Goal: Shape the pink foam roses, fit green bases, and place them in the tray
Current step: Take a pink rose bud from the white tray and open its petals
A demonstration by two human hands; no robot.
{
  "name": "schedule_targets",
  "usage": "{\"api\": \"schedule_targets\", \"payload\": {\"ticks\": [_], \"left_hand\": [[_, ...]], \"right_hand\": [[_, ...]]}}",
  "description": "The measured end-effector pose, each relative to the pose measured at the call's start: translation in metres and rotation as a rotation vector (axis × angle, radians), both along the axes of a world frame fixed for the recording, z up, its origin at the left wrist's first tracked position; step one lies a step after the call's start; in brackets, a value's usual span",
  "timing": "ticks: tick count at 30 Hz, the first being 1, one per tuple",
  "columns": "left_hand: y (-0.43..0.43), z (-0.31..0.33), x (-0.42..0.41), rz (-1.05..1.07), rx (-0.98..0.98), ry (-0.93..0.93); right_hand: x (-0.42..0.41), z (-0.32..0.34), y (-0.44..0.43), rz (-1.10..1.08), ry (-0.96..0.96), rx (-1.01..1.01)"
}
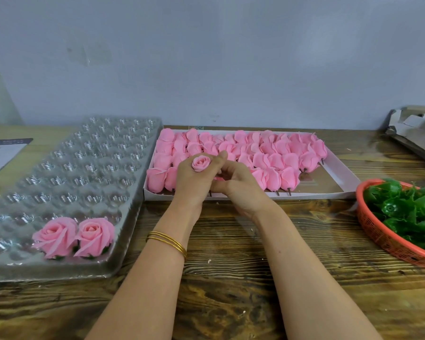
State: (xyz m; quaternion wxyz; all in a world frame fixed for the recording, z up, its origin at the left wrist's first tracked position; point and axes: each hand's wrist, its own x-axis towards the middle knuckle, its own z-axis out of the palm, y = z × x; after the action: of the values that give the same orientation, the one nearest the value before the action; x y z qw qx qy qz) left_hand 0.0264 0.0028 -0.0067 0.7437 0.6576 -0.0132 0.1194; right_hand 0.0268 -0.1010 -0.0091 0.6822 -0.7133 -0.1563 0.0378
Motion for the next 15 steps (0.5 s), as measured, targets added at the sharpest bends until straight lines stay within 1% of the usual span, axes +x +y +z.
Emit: {"api": "schedule_targets", "payload": {"ticks": [5, 8, 11, 15], "left_hand": [[-0.0007, -0.0021, 0.002, 0.016, 0.013, -0.003], [-0.0019, -0.0024, 0.0025, 0.0, -0.039, 0.037], [-0.003, -0.0011, 0.0023, -0.001, -0.066, 0.073], [-0.0025, -0.0006, 0.0014, -0.022, -0.052, 0.076]], "right_hand": [[-0.0015, 0.0018, 0.0018, 0.004, -0.033, -0.003], [-0.0011, 0.0014, 0.0015, -0.005, -0.046, -0.001], [0.0013, -0.001, 0.0008, -0.034, -0.078, -0.043], [0.0018, -0.0012, 0.0003, -0.065, -0.082, -0.06]]}}
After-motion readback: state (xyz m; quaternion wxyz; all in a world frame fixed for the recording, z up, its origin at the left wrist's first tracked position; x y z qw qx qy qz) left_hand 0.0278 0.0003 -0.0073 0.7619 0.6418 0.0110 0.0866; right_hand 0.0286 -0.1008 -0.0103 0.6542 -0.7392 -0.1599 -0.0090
